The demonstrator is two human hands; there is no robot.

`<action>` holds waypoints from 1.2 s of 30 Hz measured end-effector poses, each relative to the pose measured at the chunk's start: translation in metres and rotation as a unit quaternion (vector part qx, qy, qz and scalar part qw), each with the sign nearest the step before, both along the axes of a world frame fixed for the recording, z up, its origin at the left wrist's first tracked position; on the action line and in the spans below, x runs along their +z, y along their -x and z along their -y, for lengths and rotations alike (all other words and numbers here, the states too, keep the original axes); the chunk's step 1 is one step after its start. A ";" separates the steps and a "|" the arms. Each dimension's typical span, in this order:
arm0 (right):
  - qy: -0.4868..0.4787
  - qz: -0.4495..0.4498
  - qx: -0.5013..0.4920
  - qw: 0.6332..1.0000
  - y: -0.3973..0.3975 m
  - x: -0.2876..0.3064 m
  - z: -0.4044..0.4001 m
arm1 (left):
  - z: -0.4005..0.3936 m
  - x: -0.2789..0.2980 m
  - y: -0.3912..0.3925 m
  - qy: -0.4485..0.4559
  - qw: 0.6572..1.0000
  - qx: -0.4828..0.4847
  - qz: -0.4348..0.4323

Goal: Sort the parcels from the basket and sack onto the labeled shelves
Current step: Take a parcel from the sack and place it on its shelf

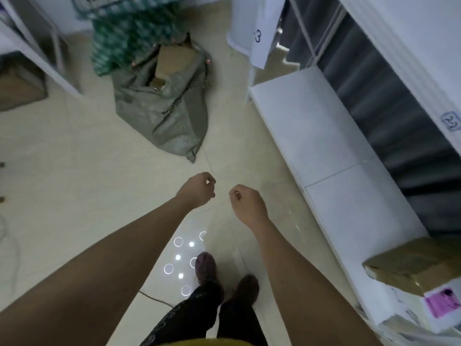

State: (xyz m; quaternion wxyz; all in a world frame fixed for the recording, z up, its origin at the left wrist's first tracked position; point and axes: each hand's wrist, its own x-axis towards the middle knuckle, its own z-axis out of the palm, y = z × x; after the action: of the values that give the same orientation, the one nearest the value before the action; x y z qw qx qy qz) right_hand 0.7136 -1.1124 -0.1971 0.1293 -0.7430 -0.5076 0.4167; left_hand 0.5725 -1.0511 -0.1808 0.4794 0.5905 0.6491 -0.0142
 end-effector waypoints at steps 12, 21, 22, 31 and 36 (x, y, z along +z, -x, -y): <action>0.028 -0.064 0.115 0.991 0.126 0.028 -0.192 | -0.146 0.042 0.147 -0.009 0.973 0.228 0.038; 0.019 -0.049 0.206 0.977 0.180 0.057 -0.376 | -0.280 0.058 0.216 -0.017 0.930 0.361 0.065; 0.025 -0.048 0.213 0.976 0.188 0.059 -0.393 | -0.294 0.058 0.223 -0.016 0.928 0.366 0.073; 0.073 -0.079 0.135 0.985 0.278 0.026 -0.530 | -0.436 0.034 0.319 0.004 0.938 0.335 0.087; 0.119 -0.104 0.006 0.987 0.321 0.003 -0.579 | -0.517 0.021 0.368 0.040 0.958 0.271 0.079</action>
State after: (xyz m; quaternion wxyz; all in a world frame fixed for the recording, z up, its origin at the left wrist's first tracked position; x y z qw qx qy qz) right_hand 0.3926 -0.5339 -0.1945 0.0902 -0.7027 -0.4423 0.5500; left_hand 0.2041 -0.5342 -0.1596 0.5384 0.3718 0.7439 0.1365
